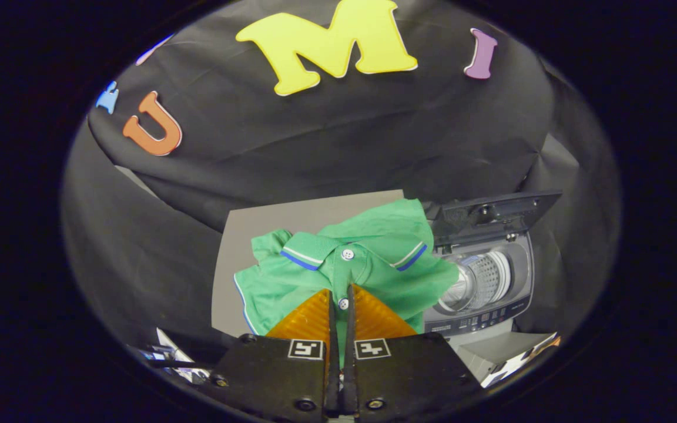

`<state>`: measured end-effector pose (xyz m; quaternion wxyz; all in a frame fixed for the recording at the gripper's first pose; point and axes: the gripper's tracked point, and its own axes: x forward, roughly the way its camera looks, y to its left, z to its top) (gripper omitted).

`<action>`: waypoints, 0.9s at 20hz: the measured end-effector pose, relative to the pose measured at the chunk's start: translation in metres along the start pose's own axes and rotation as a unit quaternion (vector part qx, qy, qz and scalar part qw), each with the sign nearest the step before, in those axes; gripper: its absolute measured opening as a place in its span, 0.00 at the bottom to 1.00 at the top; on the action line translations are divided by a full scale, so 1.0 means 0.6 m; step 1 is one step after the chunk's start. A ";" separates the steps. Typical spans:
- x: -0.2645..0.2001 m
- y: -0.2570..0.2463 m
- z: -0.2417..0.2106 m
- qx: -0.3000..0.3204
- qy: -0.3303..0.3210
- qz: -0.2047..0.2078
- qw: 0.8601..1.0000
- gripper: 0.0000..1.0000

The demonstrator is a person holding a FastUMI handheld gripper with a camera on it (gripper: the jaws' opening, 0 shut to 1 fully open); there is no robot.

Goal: Put the clothes into the washing machine and then close the washing machine lid.

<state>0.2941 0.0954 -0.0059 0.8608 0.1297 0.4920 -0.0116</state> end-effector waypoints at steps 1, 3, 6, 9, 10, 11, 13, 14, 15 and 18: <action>-0.007 -0.013 -0.001 0.004 -0.005 -0.006 1.000 0.06; -0.018 -0.043 0.000 0.005 -0.019 -0.021 1.000 0.07; -0.038 -0.083 0.003 0.012 -0.036 -0.042 0.998 0.07; -0.055 -0.131 0.008 0.032 -0.047 -0.057 0.997 0.07; -0.057 -0.149 0.009 0.043 -0.052 -0.059 0.996 0.06; -0.061 -0.168 0.013 0.053 -0.058 -0.060 0.995 0.07; -0.064 -0.215 0.025 0.078 -0.074 -0.067 0.992 0.06; -0.067 -0.242 0.031 0.085 -0.083 -0.070 0.991 0.07; -0.070 -0.264 0.037 0.088 -0.089 -0.070 0.990 0.07; -0.074 -0.312 0.049 0.080 -0.100 -0.059 0.990 0.06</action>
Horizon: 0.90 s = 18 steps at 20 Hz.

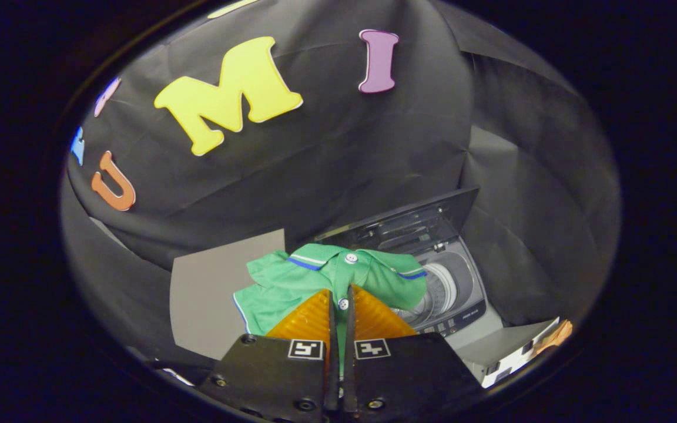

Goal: Put the clothes into the washing machine and then close the washing machine lid.

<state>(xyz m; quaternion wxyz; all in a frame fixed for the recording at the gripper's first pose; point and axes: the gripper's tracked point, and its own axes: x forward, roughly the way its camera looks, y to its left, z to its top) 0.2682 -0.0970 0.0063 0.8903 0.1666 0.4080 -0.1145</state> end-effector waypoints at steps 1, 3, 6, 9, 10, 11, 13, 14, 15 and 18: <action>0.004 -0.016 0.007 -0.003 -0.001 0.004 1.000 0.06; 0.013 -0.046 0.017 -0.010 0.000 0.014 1.000 0.06; 0.022 -0.086 0.027 -0.014 0.001 0.028 0.999 0.06; 0.039 -0.128 0.037 -0.021 -0.003 0.043 0.999 0.06; 0.052 -0.144 0.035 -0.024 0.001 0.045 0.999 0.06; 0.062 -0.156 0.031 -0.022 0.009 0.051 0.998 0.06; 0.085 -0.180 0.028 -0.026 0.023 0.058 0.998 0.06; 0.095 -0.183 0.024 -0.030 0.027 0.060 0.997 0.06; 0.103 -0.189 0.025 -0.034 0.032 0.062 0.997 0.06; 0.134 -0.217 0.018 -0.041 0.056 0.070 0.995 0.06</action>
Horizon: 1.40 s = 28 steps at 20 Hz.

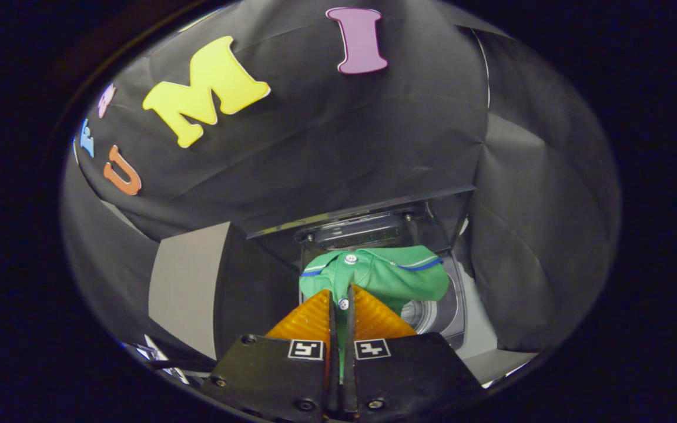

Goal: Put the clothes into the washing machine and then close the washing machine lid.

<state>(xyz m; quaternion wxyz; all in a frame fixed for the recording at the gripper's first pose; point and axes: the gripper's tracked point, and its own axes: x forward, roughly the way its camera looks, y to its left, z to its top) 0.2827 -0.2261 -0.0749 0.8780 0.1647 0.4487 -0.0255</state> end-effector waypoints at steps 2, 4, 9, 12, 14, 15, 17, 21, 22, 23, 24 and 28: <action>0.021 -0.005 -0.011 0.005 0.019 0.010 1.000 0.07; 0.040 -0.010 -0.022 0.003 0.032 0.014 0.999 0.06; 0.083 -0.010 -0.050 -0.004 0.058 0.013 0.998 0.07; 0.113 -0.017 -0.064 -0.014 0.065 0.001 0.998 0.06; 0.134 -0.020 -0.074 -0.015 0.073 -0.005 0.997 0.06; 0.145 -0.020 -0.079 -0.016 0.077 -0.006 0.997 0.07; 0.165 -0.028 -0.085 -0.020 0.079 -0.012 0.997 0.06; 0.199 -0.034 -0.111 -0.015 0.090 -0.013 0.996 0.06; 0.200 -0.037 -0.115 -0.016 0.093 -0.016 0.995 0.06; 0.208 -0.039 -0.120 -0.019 0.095 -0.020 0.995 0.07; 0.219 -0.043 -0.127 -0.020 0.094 -0.024 0.995 0.07; 0.248 -0.062 -0.145 -0.028 0.088 -0.047 0.995 0.07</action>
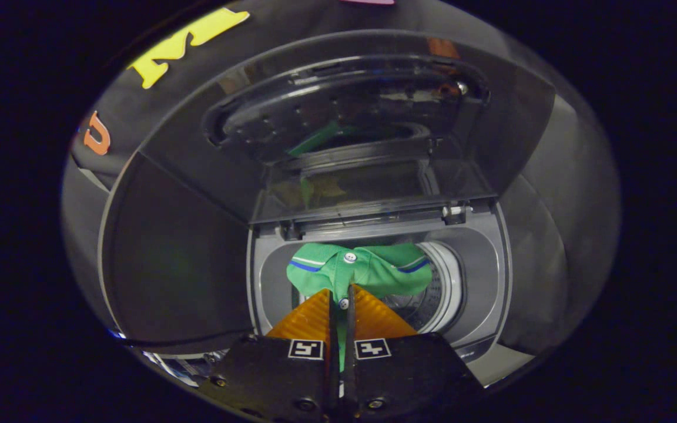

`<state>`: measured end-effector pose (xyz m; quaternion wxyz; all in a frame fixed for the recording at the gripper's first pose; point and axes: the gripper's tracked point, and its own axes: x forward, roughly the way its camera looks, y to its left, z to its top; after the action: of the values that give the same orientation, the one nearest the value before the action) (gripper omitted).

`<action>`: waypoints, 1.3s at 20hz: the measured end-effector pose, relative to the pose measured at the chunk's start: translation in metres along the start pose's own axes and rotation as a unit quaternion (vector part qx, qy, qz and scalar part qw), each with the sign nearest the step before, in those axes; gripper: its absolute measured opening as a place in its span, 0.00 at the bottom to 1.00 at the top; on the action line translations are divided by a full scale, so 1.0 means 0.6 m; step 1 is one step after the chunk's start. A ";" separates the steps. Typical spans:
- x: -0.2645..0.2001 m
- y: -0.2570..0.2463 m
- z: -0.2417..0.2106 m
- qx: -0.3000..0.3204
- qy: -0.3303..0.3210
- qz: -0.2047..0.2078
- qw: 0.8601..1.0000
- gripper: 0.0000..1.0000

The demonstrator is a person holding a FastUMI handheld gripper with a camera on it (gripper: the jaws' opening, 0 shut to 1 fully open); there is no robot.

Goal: Put the clothes into the washing machine and then close the washing machine lid.

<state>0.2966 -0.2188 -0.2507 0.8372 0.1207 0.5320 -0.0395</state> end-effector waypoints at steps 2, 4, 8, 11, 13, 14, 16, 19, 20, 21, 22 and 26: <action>0.013 -0.015 -0.008 -0.007 0.001 -0.017 1.000 0.07; 0.023 -0.025 -0.018 -0.004 0.000 -0.028 1.000 0.08; 0.013 -0.023 -0.018 0.011 -0.035 -0.018 0.999 0.32; -0.019 -0.029 -0.013 0.007 -0.066 -0.032 0.997 0.66; -0.044 -0.029 -0.003 0.014 -0.089 -0.035 0.995 0.66; -0.056 -0.031 0.004 0.016 -0.097 -0.039 0.994 0.66; -0.084 -0.034 0.024 0.014 -0.119 -0.047 0.992 0.67; -0.126 -0.025 0.073 0.003 -0.164 -0.054 0.985 0.66; -0.140 -0.020 0.096 -0.005 -0.188 -0.057 0.981 0.66; -0.155 -0.018 0.115 -0.014 -0.210 -0.063 0.976 0.66; -0.169 -0.011 0.138 -0.025 -0.228 -0.066 0.971 0.66; -0.199 0.023 0.202 -0.078 -0.270 -0.080 0.956 0.70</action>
<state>0.3548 -0.2423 -0.0920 0.9506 -0.0030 0.2952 -0.0959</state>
